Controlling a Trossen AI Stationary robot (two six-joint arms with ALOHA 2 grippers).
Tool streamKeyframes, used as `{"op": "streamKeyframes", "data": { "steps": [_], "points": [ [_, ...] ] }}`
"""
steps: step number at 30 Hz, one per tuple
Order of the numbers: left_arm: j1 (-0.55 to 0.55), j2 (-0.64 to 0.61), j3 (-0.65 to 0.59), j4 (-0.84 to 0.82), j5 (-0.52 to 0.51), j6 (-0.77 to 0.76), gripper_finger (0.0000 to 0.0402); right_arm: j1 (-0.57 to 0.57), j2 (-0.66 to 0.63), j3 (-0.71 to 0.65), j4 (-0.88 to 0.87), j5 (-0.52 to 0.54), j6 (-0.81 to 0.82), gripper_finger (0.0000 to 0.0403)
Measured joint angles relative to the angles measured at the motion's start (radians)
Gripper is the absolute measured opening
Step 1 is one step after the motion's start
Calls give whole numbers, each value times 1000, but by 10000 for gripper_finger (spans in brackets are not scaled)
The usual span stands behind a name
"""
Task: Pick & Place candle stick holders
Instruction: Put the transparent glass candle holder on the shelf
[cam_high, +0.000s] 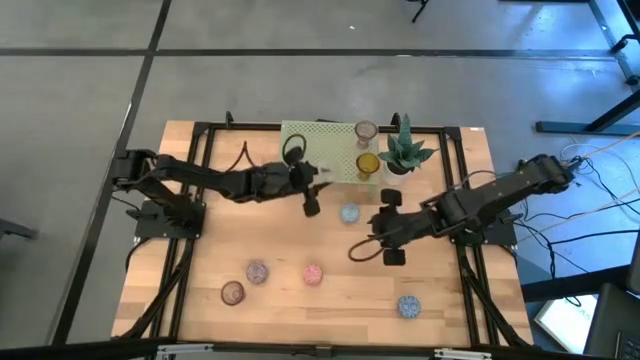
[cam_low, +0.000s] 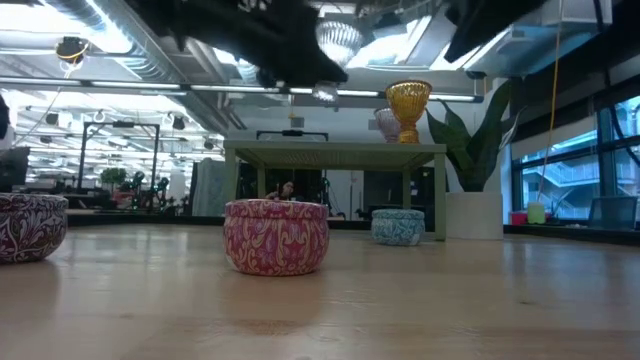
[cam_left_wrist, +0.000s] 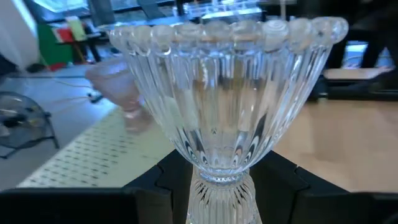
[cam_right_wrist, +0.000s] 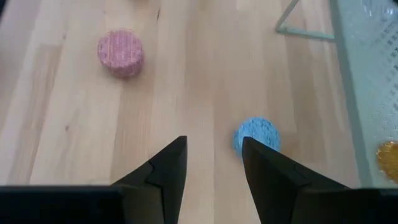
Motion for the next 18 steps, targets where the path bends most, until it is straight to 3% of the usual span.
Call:
{"op": "streamKeyframes", "data": {
  "steps": [9,14,18],
  "points": [
    [170,146,-1,254,133,55,132,-8,-340,-401,358,7,-76,159],
    [236,230,1,442,153,48,132,-27,-492,-464,386,7,-74,159],
    [279,300,24,465,195,3,132,-28,-553,-471,395,7,-69,159]
  ]
}}
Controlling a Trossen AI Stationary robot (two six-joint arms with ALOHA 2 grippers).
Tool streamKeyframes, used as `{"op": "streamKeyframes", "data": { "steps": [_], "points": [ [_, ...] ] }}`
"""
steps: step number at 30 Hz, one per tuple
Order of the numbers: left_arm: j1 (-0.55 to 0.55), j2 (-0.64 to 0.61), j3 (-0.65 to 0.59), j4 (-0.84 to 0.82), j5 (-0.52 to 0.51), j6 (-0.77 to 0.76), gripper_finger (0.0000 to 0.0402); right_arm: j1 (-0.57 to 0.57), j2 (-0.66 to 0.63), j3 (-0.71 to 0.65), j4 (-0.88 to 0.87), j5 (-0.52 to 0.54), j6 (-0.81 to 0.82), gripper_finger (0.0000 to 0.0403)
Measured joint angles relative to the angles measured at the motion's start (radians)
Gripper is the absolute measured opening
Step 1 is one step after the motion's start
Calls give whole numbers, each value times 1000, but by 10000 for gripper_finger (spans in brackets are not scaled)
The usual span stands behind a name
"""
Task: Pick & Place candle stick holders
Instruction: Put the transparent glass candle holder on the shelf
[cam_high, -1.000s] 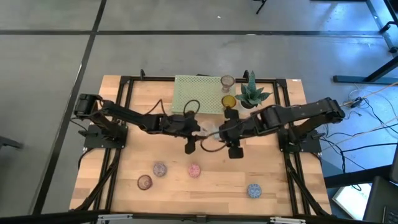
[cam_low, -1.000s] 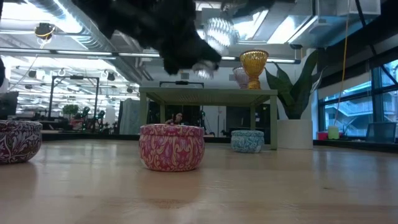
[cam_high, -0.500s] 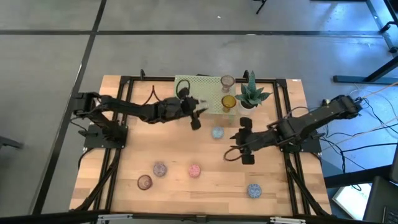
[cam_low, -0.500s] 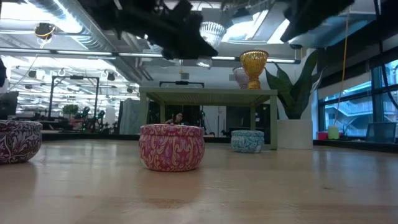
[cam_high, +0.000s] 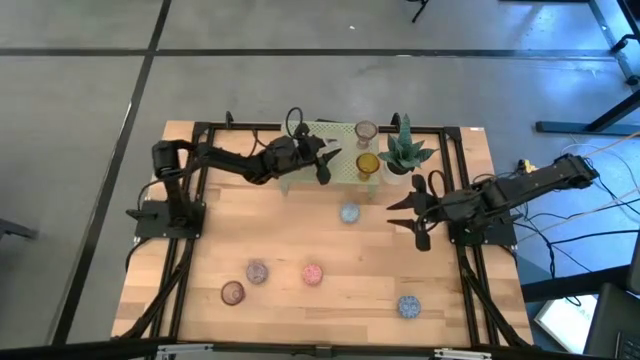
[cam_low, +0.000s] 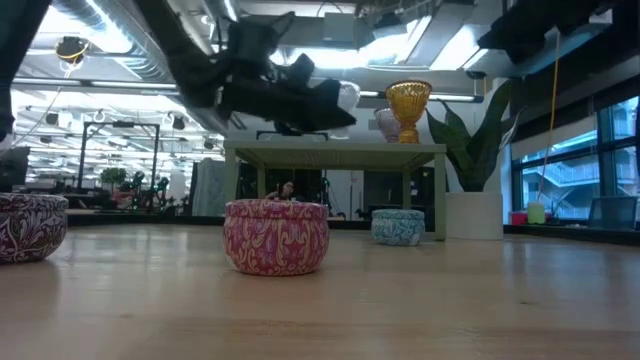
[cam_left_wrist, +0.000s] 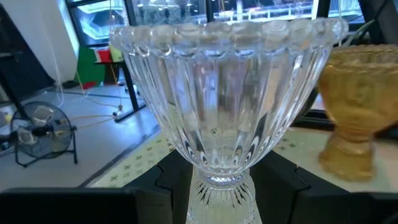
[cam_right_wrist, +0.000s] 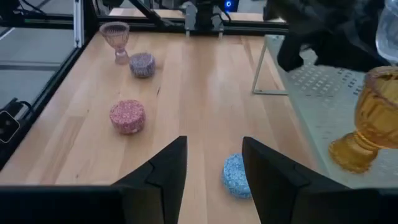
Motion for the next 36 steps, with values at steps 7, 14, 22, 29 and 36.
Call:
{"op": "streamKeyframes", "data": {
  "steps": [7,14,22,29,36],
  "points": [
    [32,103,113,-28,40,-6,132,0,-1,-6,-11,-8,-24,159],
    [45,112,139,-58,-9,-12,132,0,1,-6,-13,-11,-24,159],
    [79,111,138,-129,17,-91,135,0,1,-6,-12,-11,-24,159],
    [83,111,138,-132,79,-91,152,0,1,-6,-11,-11,-24,159],
    [82,111,138,-149,83,-75,156,0,1,-6,-10,-11,-24,159]
  ]
}}
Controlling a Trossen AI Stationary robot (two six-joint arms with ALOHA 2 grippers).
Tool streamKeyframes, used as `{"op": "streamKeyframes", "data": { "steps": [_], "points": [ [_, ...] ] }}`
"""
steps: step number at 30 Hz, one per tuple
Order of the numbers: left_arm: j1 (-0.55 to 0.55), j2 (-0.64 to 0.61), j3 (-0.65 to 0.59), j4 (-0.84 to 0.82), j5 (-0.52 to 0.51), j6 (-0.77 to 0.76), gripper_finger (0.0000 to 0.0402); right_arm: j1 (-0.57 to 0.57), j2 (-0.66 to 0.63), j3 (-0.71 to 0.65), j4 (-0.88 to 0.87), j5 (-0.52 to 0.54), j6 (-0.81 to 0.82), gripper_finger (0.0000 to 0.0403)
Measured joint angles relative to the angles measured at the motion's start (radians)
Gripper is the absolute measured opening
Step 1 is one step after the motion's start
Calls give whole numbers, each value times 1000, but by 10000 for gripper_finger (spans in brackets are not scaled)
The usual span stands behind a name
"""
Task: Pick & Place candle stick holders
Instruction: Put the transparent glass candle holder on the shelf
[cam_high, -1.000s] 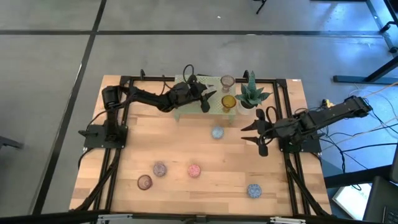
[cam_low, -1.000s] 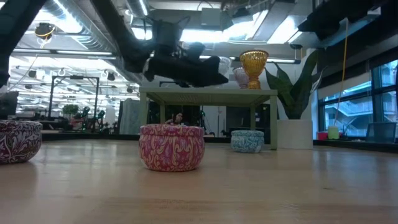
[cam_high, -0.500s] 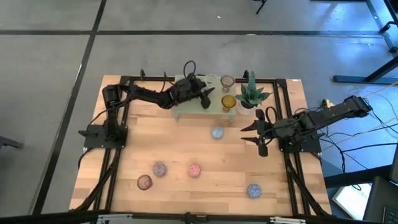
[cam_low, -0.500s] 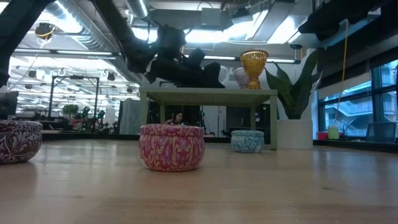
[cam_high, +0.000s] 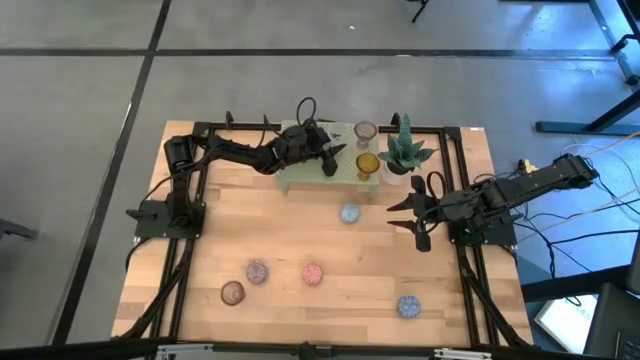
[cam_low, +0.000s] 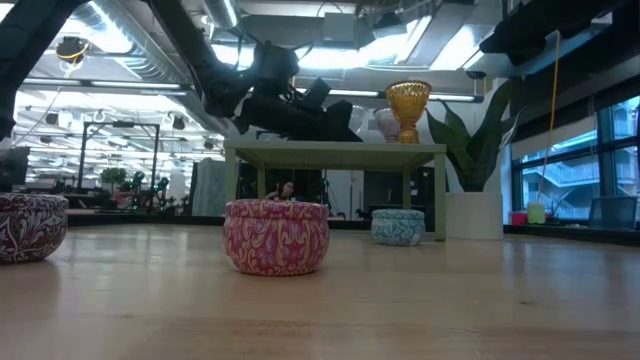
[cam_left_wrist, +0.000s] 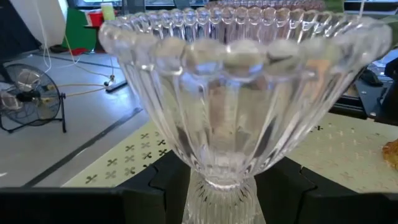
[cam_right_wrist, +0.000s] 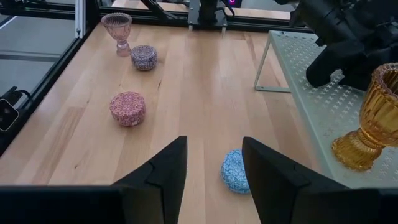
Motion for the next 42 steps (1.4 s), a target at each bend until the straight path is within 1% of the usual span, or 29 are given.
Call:
{"op": "streamKeyframes", "data": {
  "steps": [10,15,18,24,32,39,42],
  "points": [
    [-4,-2,0,1,-13,0,182,0,0,0,1,0,0,159],
    [-17,-25,-1,-7,-60,4,191,0,0,0,1,0,0,159],
    [-23,-36,-2,-18,-64,17,192,0,0,0,-2,0,0,159],
    [-30,-41,-2,-45,-64,19,193,0,0,0,-3,-48,0,159],
    [-28,-42,-2,-81,-64,19,197,0,0,0,-1,-50,0,159],
    [-29,-42,-2,-102,-65,19,220,0,0,0,0,-52,0,159],
    [-30,-42,-2,-102,-91,19,228,0,0,0,0,-52,0,159]
  ]
}}
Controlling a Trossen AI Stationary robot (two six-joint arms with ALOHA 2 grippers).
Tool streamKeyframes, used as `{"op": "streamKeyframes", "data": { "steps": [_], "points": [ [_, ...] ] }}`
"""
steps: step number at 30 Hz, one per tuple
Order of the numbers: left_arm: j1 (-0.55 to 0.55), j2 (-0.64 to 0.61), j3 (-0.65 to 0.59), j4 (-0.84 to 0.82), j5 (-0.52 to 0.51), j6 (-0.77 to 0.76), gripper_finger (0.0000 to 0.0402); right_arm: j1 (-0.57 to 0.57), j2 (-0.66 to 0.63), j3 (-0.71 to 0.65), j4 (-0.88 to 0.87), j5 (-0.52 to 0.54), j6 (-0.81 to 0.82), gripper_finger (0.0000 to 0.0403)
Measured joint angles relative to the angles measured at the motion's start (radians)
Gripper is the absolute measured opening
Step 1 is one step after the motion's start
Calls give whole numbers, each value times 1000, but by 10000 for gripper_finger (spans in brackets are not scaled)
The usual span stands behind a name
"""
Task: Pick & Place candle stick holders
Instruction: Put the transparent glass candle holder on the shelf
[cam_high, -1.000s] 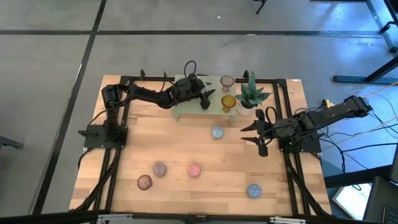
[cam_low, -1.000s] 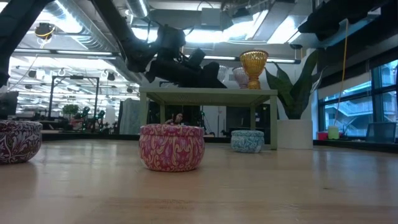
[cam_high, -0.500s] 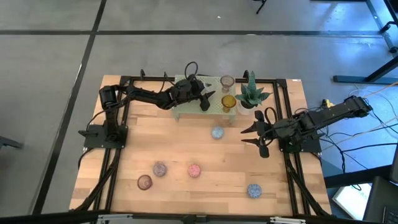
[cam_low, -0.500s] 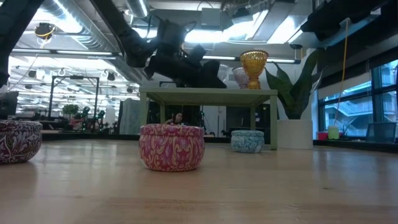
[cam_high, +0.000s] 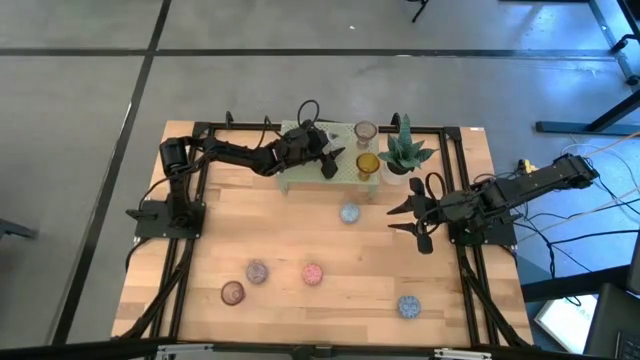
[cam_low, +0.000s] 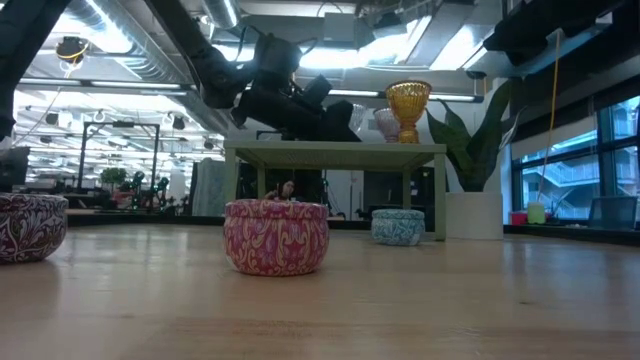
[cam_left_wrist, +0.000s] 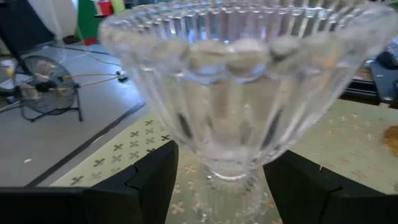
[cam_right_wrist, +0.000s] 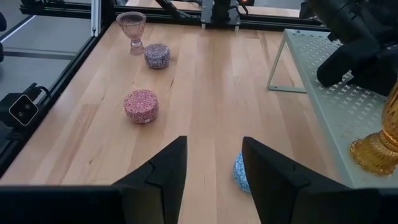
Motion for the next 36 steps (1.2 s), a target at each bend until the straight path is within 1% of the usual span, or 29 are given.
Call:
{"op": "streamKeyframes", "data": {
  "steps": [4,6,14,20,23,25,27,29,31,36],
  "points": [
    [-6,-8,0,-10,-49,0,233,0,0,0,0,0,0,159],
    [-10,-24,0,-28,-55,3,233,0,0,0,0,0,0,159],
    [-33,-131,0,-225,-43,2,233,0,0,0,-1,0,0,159],
    [-57,-176,0,-396,-48,2,233,0,0,0,0,0,0,159],
    [-69,-189,0,-441,-55,1,233,0,0,0,0,0,0,159],
    [-77,-197,0,-452,-96,1,233,0,0,0,0,0,0,159],
    [-85,-204,0,-448,-168,9,232,0,0,0,0,0,0,159],
    [-89,-207,0,-448,-230,45,227,0,0,0,0,0,0,159],
    [-91,-208,0,-445,-249,75,217,0,0,0,0,0,0,159],
    [-83,-203,0,-448,-182,42,170,0,0,0,0,0,0,159]
  ]
}}
